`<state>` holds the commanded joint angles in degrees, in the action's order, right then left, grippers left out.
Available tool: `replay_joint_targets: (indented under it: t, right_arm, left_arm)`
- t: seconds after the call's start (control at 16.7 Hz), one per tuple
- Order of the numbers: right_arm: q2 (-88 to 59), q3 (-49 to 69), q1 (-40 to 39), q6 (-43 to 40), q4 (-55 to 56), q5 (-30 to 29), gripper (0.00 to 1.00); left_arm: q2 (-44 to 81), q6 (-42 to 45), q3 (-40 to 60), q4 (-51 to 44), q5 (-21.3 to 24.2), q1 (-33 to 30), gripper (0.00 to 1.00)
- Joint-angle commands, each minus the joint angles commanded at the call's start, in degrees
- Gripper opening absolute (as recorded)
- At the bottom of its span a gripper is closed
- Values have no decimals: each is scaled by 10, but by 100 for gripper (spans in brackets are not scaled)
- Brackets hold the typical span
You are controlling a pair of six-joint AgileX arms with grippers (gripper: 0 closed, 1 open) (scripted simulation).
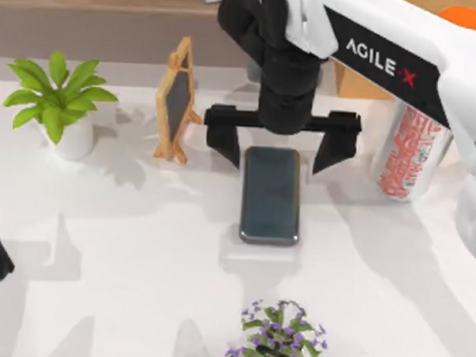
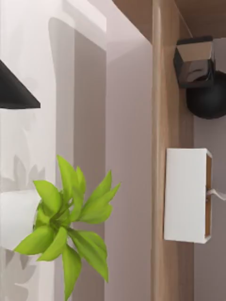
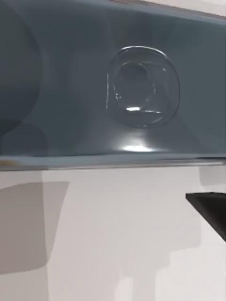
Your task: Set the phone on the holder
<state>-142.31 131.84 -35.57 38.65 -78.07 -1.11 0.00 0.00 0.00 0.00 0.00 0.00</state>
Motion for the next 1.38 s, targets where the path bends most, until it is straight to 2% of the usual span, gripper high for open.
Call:
replay_joint_targets:
  t: [0.36,0.78,1.08,1.38]
  right_arm:
    - [-2,-10,2,-1,11,0,100]
    - [-26,-118,1,-1,146,0,100]
    - [-28,-130,1,0,158,0,100]
    - [-28,-130,1,0,158,0,62]
  left_arm:
    - [0,0,0,0,0,0,100]
    - [0,0,0,0,0,0,100]
    - [0,0,0,0,0,0,100]
    - [0,0,0,0,0,0,100]
